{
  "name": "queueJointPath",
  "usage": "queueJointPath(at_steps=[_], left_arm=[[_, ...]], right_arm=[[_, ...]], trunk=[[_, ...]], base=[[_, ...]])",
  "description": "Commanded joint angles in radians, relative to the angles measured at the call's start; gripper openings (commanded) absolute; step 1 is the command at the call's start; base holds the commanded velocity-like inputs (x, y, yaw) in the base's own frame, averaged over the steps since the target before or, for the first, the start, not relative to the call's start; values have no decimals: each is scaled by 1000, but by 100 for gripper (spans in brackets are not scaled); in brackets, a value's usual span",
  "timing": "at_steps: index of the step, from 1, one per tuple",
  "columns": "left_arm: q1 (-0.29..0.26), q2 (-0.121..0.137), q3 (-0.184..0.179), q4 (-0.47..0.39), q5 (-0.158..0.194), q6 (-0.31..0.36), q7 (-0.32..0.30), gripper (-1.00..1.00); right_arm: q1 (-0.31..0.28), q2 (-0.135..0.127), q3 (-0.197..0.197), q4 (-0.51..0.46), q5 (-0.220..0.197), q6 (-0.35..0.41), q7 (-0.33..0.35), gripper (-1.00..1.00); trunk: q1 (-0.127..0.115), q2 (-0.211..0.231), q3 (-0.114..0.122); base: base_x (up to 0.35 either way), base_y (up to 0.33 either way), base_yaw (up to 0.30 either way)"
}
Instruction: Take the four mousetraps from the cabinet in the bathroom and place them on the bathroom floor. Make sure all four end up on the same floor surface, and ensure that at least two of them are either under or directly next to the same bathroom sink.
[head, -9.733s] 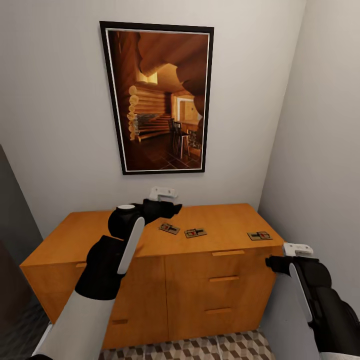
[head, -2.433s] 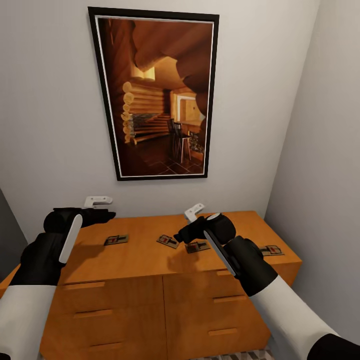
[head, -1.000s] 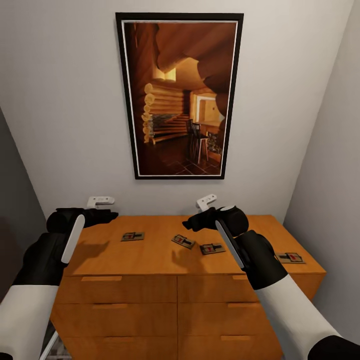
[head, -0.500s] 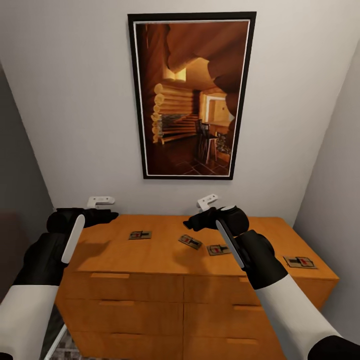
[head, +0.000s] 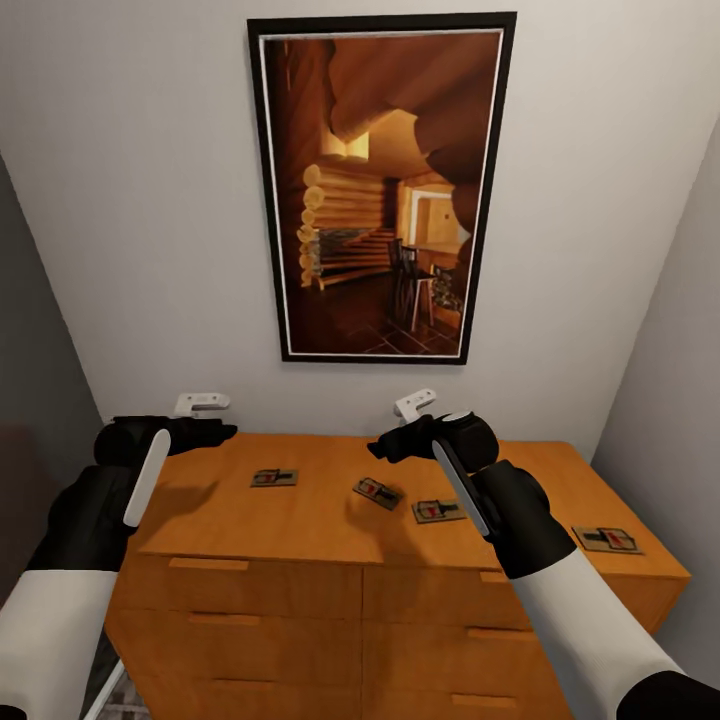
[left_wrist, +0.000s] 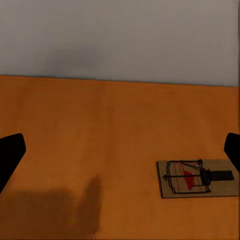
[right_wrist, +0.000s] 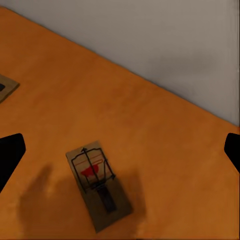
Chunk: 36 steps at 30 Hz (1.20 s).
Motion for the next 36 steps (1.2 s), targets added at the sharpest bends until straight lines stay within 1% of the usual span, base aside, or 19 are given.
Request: queueJointPath(at_steps=[1,18,25,29,36], left_arm=[[-1,0,-1,-1,1,4,0,100],[-1,-3,-1,-1,0,4,0,100],[-1,-4,-1,-1,1,4,0,100],[-1,-4,-1,-1,1,4,0,100],[-1,-7,-1,0,1,4,-1,100]], right_arm=[[-1,0,0,0,-2,4,-1,100],[-1,-4,5,4,-6,4,-1,100],[-1,-8,13,6,-13,4,3,100],[-1,-15,34,12,-20,4,9,100],[-1,-24,101,64,-36,4,14,100]], trunk=[[0,-1,-1],[0,-1,-1],[0,-1,-1],[0,-1,-1],[0,-1,-1]], base=[[116,-84,4],[29,-21,1],[2,-1,0],[0,0,0],[0,0,0]])
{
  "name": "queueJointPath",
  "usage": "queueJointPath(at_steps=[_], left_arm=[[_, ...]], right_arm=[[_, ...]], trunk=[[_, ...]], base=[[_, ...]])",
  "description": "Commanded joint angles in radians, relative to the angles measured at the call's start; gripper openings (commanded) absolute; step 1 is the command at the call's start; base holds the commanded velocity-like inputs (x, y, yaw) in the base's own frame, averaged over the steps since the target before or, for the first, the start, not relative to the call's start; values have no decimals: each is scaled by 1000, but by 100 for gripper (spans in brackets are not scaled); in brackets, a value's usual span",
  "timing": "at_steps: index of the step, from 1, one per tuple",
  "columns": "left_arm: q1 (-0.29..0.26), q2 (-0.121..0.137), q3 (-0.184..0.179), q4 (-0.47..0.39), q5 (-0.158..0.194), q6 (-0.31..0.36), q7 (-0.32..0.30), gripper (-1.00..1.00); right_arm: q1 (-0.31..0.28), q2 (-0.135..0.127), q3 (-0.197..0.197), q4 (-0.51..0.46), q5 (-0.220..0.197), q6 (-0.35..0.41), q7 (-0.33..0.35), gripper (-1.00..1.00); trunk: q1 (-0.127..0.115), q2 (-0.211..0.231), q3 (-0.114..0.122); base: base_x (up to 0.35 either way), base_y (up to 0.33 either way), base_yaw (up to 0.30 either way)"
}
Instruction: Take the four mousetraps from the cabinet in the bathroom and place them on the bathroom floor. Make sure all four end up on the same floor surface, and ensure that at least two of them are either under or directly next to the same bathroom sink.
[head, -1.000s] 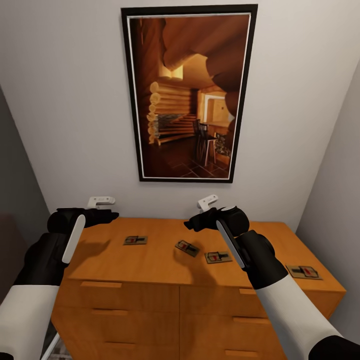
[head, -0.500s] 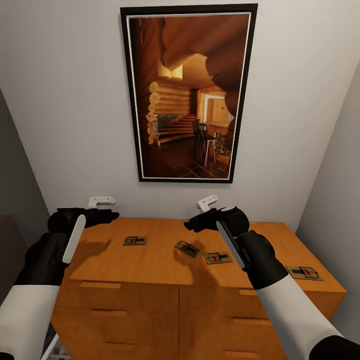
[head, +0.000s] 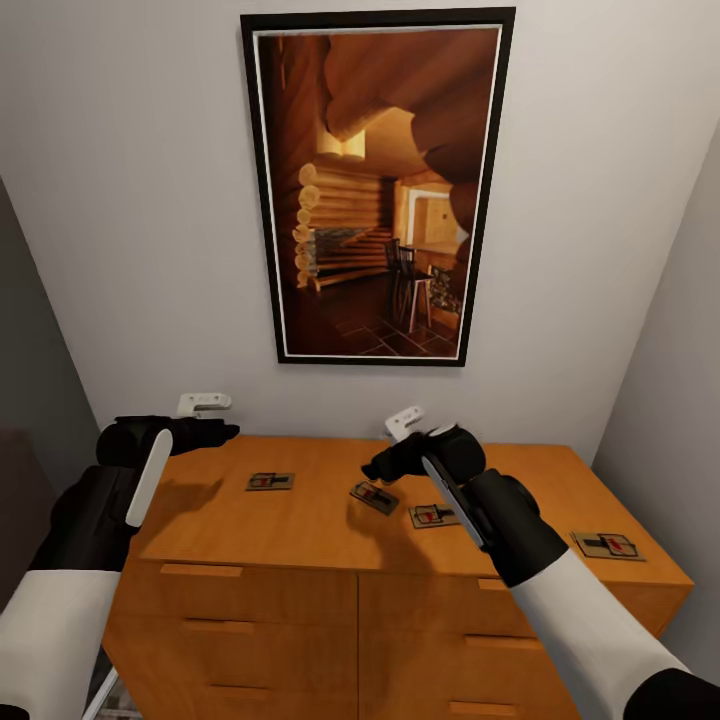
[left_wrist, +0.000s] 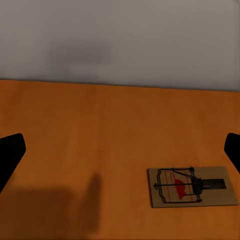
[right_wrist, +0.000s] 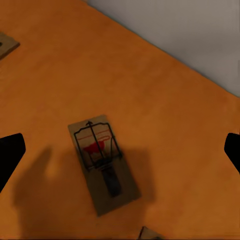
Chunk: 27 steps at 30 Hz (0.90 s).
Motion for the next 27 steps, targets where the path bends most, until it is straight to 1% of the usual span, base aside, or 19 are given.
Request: queueJointPath(at_steps=[1,3,7,12,14,21,27], left_arm=[[-1,0,-1,-1,1,4,0,100],[-1,-1,-1,-1,1,4,0,100],[-1,-3,-1,2,1,4,0,100],[-1,-4,-1,8,1,4,0,100],[-1,-4,-1,12,1,4,0,100],[-1,-5,-1,15,1,3,0,100],[-1,-5,-1,16,1,3,0,100]], right_arm=[[-1,-1,9,7,-8,5,-3,100],[-1,-1,21,18,-16,5,-2,100],[-1,-2,31,27,-32,5,-2,100],[-1,-5,36,32,-50,5,-2,100],[-1,-11,38,33,-57,5,-1,100],[-1,-20,37,32,-60,5,-1,100],[-1,-24,33,30,-52,5,-2,100]], trunk=[[0,-1,-1],[0,-1,-1],[0,-1,-1],[0,-1,-1],[0,-1,-1],[0,-1,-1],[0,-1,-1]], base=[[0,0,0],[0,0,0],[0,0,0],[0,0,0],[0,0,0],[0,0,0],[0,0,0]])
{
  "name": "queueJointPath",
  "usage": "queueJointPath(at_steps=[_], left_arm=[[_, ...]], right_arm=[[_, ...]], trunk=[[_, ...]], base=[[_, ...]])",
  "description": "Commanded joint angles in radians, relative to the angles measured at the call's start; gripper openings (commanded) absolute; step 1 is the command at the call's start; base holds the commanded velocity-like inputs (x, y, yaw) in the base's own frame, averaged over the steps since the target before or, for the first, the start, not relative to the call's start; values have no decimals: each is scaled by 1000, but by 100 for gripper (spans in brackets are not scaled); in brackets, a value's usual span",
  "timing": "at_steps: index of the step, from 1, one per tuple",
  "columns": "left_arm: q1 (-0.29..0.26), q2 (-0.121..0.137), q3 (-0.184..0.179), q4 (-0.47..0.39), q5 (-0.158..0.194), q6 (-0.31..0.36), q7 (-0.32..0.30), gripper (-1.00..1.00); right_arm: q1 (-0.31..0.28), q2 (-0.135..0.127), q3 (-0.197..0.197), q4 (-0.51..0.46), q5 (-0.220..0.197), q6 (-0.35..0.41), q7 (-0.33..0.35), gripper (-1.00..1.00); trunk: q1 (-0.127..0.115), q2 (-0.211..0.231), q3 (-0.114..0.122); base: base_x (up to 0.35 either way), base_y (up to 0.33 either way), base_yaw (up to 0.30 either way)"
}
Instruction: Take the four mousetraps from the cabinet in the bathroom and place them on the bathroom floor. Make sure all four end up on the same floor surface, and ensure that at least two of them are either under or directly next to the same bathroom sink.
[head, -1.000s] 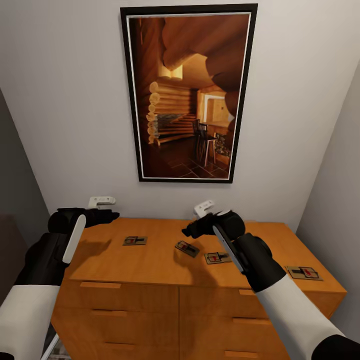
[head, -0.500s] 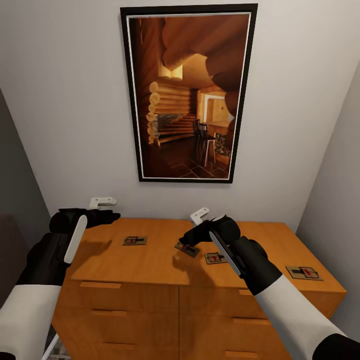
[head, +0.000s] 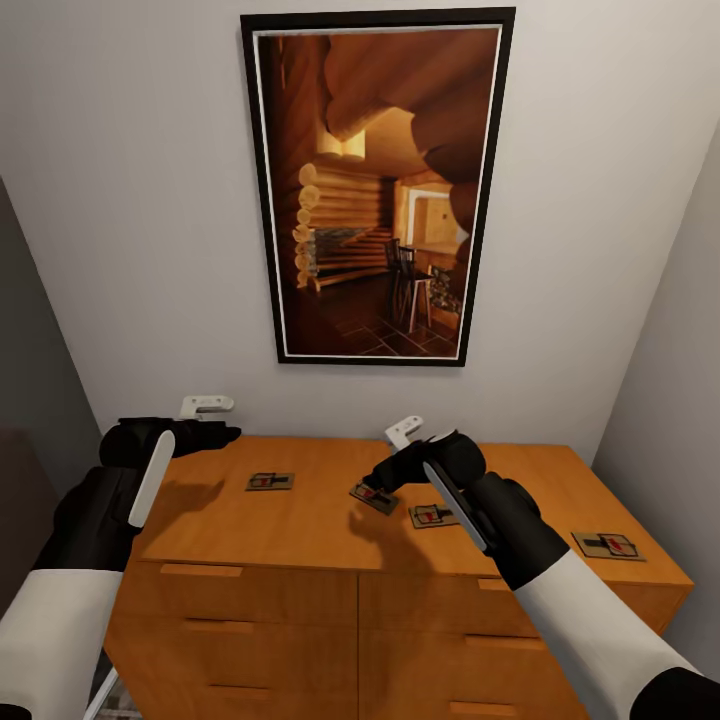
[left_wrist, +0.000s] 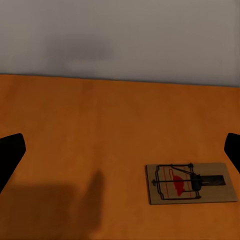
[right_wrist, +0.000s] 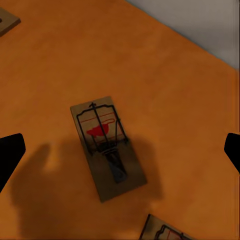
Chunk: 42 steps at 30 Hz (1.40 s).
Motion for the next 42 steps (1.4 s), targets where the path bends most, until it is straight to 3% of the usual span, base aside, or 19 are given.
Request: queueJointPath(at_steps=[1,14,24,34,42], left_arm=[[-1,1,-1,-1,1,4,0,100],[-1,-7,-1,0,1,4,0,100],[-1,-8,-1,0,1,4,0,100],[-1,-11,-1,0,1,4,0,100],[-1,-11,-1,0,1,4,0,100]], right_arm=[[-1,-1,2,-1,-10,4,-6,100],[-1,-6,-14,-5,-13,4,-7,100],[-1,-7,-103,-8,-6,4,-12,100],[-1,-7,-116,-28,4,4,-22,100],[-1,-7,-124,-66,39,4,-37,100]], trunk=[[0,-1,-1],[0,-1,-1],[0,-1,-1],[0,-1,-1],[0,-1,-1]], base=[[0,0,0],[0,0,0],[0,-104,0],[0,-90,0],[0,-14,0]])
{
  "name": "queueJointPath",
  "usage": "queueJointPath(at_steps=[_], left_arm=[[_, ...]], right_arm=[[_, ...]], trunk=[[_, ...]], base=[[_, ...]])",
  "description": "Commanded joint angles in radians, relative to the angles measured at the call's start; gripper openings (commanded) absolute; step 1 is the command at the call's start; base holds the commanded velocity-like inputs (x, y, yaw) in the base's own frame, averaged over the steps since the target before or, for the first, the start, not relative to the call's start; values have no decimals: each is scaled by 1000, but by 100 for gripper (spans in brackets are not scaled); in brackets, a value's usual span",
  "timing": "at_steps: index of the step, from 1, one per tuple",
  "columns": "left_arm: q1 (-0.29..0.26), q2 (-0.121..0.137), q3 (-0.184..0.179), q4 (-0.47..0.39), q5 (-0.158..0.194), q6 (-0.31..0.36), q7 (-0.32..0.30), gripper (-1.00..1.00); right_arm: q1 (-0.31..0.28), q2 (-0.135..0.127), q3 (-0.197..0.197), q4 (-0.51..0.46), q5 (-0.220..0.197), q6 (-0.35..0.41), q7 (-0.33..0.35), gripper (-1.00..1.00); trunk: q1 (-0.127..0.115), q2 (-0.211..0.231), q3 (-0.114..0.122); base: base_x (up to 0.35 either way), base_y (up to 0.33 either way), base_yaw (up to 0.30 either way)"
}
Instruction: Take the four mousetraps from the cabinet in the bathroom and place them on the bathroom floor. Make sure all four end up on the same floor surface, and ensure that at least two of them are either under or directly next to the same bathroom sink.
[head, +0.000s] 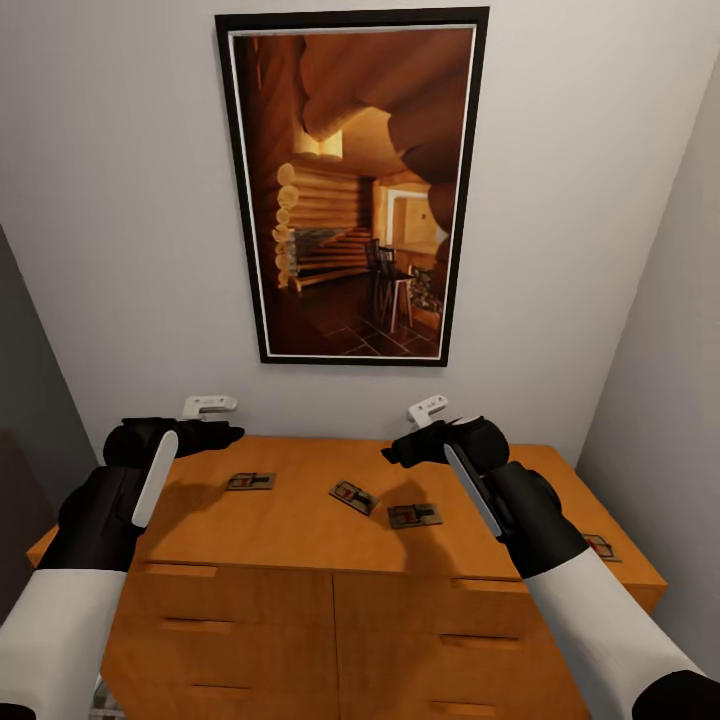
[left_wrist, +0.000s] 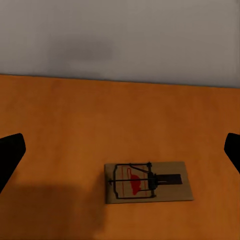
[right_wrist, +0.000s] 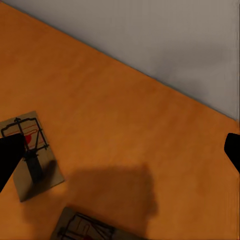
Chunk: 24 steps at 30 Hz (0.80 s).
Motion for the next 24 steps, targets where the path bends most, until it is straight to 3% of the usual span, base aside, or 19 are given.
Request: queueJointPath(at_steps=[1,10,24], left_arm=[[-1,1,-1,-1,1,4,0,100],[-1,1,-1,-1,2,4,0,100],[-1,0,-1,-1,2,4,0,100]], right_arm=[[-1,-1,2,-1,-5,4,-3,100],[-1,0,4,-10,21,4,-7,100],[-1,2,8,-12,24,4,-5,100]], trunk=[[0,-1,-1],[0,-1,-1],[0,-1,-1]], base=[[0,-6,0],[0,-2,73],[0,0,245]])
